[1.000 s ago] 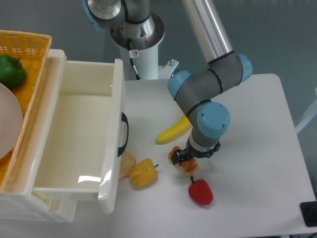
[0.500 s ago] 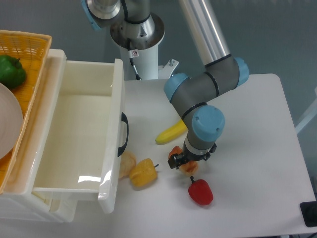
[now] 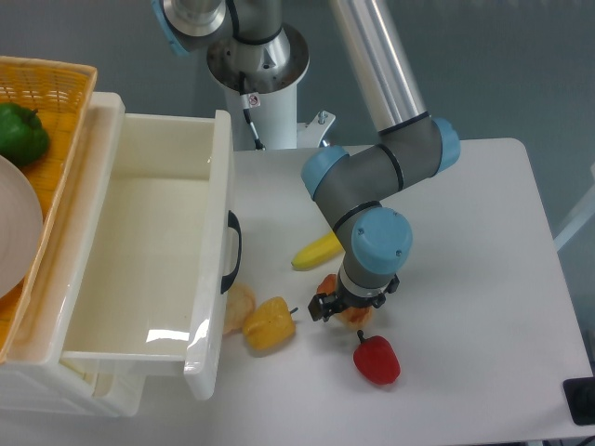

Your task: Pick up the square bread

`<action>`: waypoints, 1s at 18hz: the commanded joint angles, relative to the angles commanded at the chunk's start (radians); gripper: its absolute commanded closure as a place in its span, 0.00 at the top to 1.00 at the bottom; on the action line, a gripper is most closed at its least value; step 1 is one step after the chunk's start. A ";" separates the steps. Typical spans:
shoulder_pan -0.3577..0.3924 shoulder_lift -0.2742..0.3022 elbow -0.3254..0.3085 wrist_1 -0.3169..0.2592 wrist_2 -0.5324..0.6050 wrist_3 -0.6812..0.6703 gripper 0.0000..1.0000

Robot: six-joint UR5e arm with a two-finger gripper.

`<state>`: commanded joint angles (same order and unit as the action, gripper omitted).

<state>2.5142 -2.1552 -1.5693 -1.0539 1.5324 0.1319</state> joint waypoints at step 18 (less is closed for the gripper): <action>-0.008 0.015 0.002 -0.002 0.037 0.052 0.25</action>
<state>2.5065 -2.1399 -1.5677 -1.0554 1.5693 0.1839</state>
